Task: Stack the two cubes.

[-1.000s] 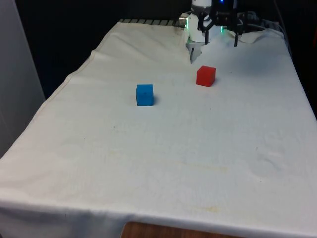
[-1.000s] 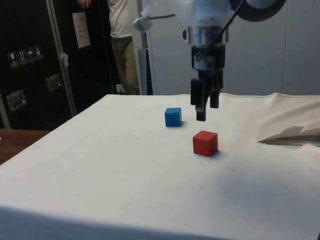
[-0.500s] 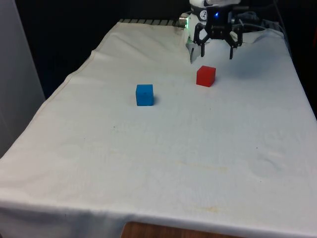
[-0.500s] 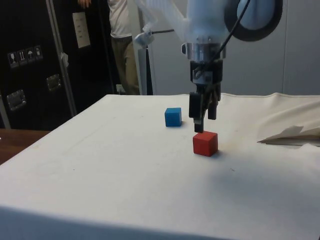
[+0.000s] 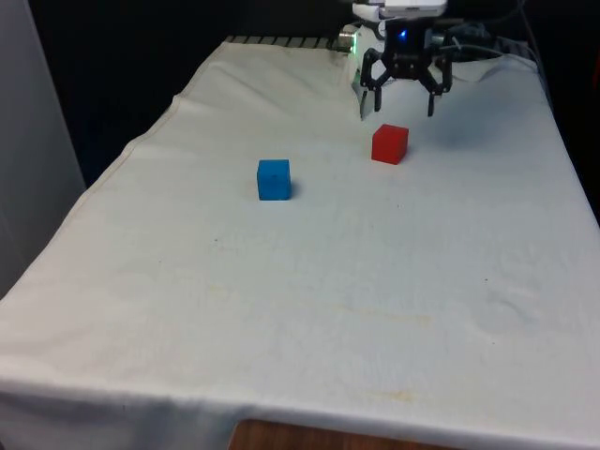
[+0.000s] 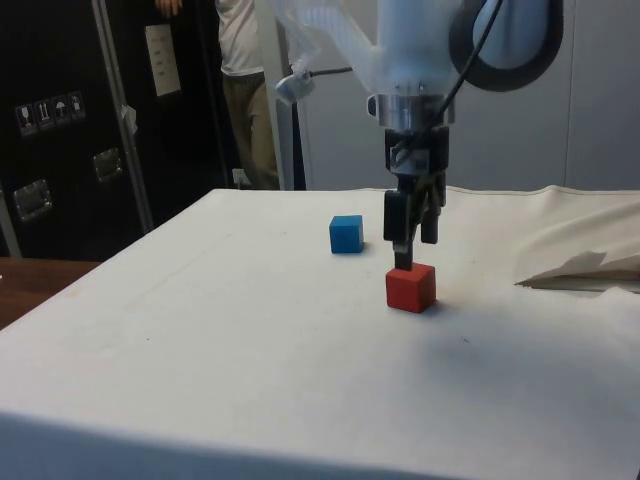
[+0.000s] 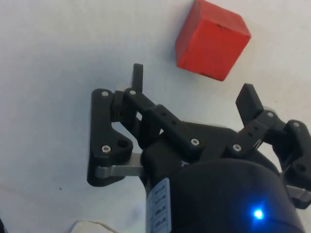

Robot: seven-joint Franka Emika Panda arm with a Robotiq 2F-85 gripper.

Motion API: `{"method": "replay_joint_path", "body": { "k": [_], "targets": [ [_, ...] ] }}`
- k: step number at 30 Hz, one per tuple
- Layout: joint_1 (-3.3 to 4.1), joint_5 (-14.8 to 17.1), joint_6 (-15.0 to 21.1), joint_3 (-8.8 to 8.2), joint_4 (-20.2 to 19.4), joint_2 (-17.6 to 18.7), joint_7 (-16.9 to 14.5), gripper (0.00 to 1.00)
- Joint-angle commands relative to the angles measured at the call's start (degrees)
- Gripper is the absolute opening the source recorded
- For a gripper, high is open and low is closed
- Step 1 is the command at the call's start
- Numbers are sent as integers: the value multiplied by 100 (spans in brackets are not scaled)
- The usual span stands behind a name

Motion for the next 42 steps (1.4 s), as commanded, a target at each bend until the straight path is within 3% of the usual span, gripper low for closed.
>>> {"method": "replay_joint_path", "body": {
  "k": [1,7,12,16,17,18,22,25,26,27,34,35,36,42],
  "targets": [
    [-23,-11,109,-40,-11,69,-63,100],
    [-46,-6,206,-246,23,258,-292,100],
    [-23,46,246,-321,74,361,-395,100],
    [-11,126,315,-332,143,493,-487,100],
    [-29,0,246,-338,143,476,-395,100],
    [-11,143,350,-332,149,527,-510,100],
    [-6,218,498,-327,189,688,-596,100],
    [-17,235,613,-309,212,791,-619,100],
    [-29,17,533,-372,206,768,-476,100],
    [-23,235,647,-304,218,825,-625,100],
    [-57,201,894,-292,229,1054,-665,100],
    [-34,17,825,-384,229,1043,-544,100],
    [-57,195,911,-298,229,1077,-670,100],
    [-80,160,1026,-304,241,1215,-688,100]
  ]
}}
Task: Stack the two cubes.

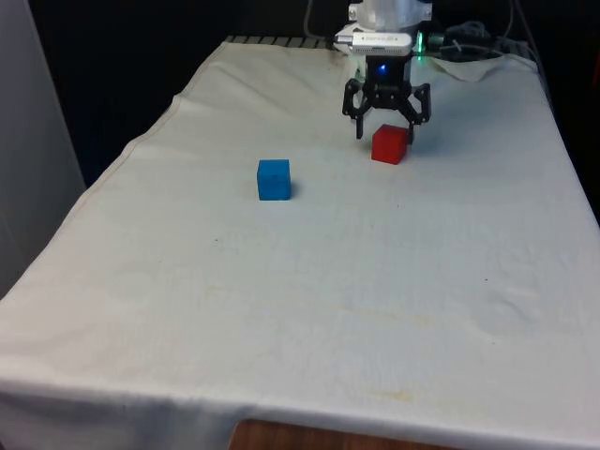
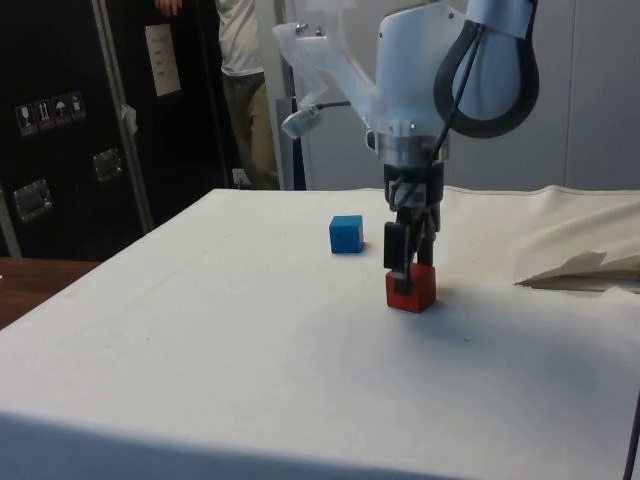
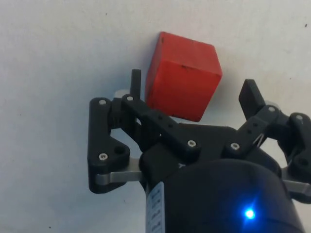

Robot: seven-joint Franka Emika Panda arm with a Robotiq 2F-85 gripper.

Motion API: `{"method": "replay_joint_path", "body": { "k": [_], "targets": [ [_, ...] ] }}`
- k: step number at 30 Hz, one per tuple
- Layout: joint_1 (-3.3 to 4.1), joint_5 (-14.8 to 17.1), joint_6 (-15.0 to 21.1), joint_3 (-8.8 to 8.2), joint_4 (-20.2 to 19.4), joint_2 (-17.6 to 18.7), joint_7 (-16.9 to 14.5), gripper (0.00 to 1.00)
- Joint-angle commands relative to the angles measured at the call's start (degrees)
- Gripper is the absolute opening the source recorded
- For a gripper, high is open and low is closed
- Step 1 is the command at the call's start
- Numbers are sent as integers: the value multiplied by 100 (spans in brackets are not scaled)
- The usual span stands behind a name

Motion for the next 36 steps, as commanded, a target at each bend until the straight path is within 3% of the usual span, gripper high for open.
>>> {"method": "replay_joint_path", "body": {
  "k": [1,2,9,10,11,13,15,16,17,19,20,22,28,29,30,36],
  "targets": [
    [-6,0,11,0,6,17,-6,100],
    [-40,143,92,86,11,52,-103,100],
    [-52,132,149,46,23,138,-52,100],
    [-11,6,92,-40,23,132,0,100],
    [-52,138,143,29,34,143,-34,100],
    [-46,149,138,17,40,149,-17,97],
    [-52,149,138,11,40,149,0,80],
    [-52,149,132,11,46,149,17,51],
    [-52,149,132,11,46,149,29,45],
    [-23,29,92,-63,40,138,69,19],
    [-57,149,132,11,46,155,40,19],
    [-57,149,132,11,46,155,52,0],
    [-63,149,132,11,46,155,63,0],
    [-29,34,92,-63,40,138,103,0],
    [-63,149,126,11,46,155,63,0],
    [-40,34,-258,-97,132,-120,86,0]
  ]
}}
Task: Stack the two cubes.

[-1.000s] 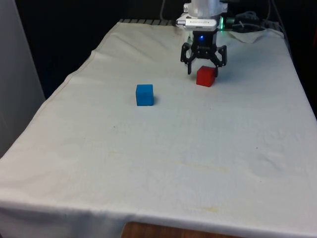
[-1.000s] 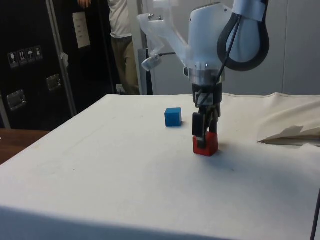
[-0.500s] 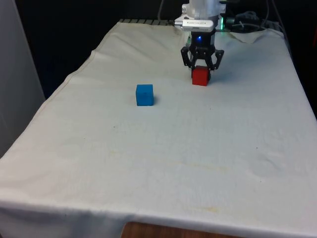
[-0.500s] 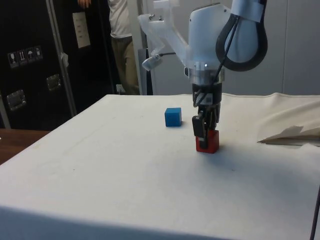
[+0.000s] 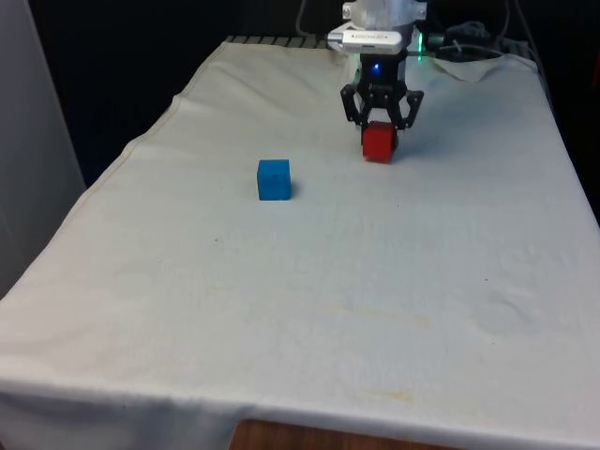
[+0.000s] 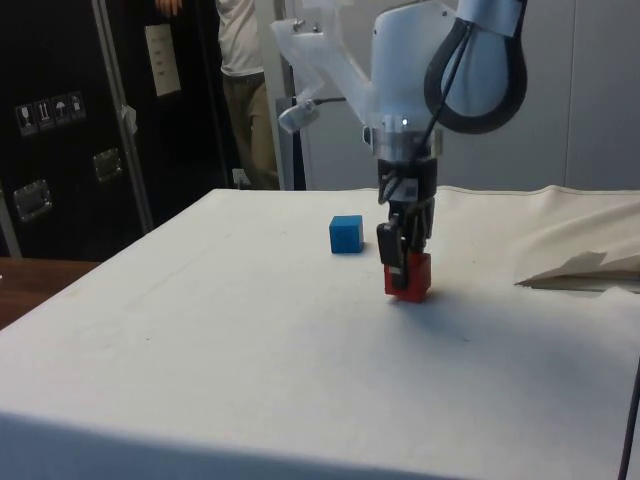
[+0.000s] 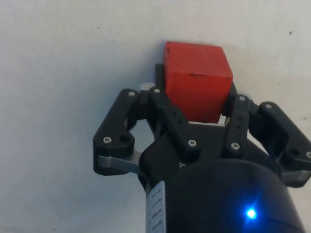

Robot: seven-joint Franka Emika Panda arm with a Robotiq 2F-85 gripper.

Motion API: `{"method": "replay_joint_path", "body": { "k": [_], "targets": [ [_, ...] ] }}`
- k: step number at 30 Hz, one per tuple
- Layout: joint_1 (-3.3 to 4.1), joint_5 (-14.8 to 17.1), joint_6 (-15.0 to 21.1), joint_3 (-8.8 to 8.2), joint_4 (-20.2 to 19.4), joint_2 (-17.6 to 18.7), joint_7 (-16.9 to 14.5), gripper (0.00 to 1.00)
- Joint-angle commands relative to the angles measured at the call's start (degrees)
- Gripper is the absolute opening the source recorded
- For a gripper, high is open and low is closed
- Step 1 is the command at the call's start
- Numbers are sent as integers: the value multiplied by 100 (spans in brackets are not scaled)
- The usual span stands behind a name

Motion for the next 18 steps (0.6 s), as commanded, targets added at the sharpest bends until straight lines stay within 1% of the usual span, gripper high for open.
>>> {"method": "replay_joint_path", "body": {
  "k": [1,2,3,4,6,7,10,11,12,18],
  "targets": [
    [-6,-11,-172,-11,0,-126,0,0],
    [-6,-17,-246,-17,11,-183,0,0],
    [0,0,-166,-11,17,-132,-6,0],
    [-6,-23,-315,-23,17,-235,-6,0],
    [-6,-34,-447,-34,29,-338,-6,0],
    [-6,-40,-579,-46,52,-430,-6,0],
    [-11,-46,-756,-52,86,-539,-11,0],
    [0,-6,-693,-40,57,-539,-29,0],
    [-11,-46,-802,-52,103,-567,-11,0],
    [-11,-52,-1152,-57,218,-745,-6,0]
  ]
}}
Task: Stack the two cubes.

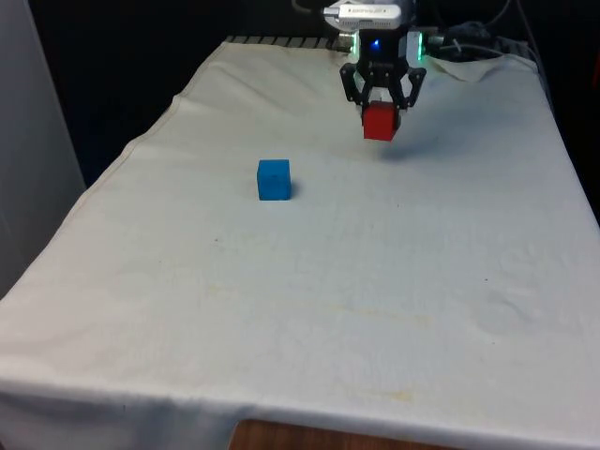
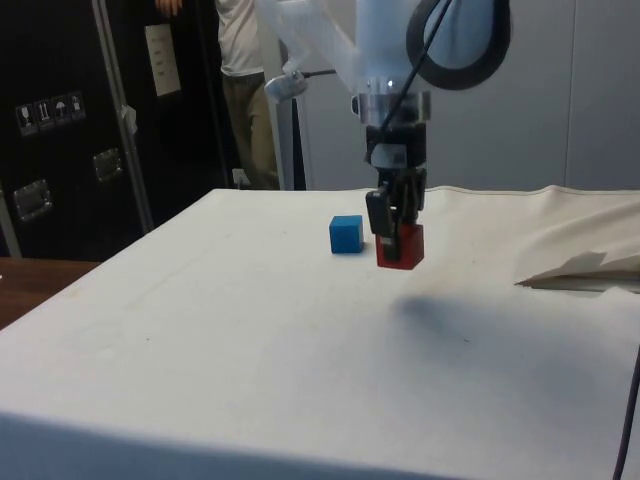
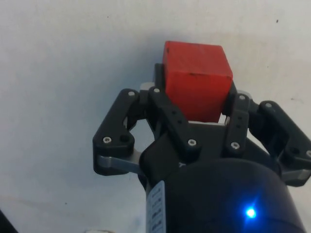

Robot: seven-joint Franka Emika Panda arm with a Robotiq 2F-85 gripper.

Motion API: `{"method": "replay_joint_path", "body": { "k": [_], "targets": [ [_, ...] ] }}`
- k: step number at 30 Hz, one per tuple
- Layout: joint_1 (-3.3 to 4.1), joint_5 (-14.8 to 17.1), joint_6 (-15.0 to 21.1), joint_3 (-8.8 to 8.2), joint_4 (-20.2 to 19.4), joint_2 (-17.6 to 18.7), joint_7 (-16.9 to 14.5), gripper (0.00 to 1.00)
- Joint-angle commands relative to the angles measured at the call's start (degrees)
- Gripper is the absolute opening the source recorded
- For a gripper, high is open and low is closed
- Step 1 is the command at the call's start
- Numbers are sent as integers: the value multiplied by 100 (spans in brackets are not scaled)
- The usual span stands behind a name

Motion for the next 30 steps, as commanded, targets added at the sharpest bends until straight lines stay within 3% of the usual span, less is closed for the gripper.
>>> {"method": "replay_joint_path", "body": {
  "k": [1,2,4,15,30],
  "targets": [
    [-11,-46,-155,-6,29,-74,23,0],
    [0,0,-63,0,17,-34,0,0],
    [-17,-52,-338,-11,80,-172,29,0],
    [-23,-115,-911,-6,195,-516,57,0],
    [0,-166,-945,34,189,-607,-57,0]
  ]
}}
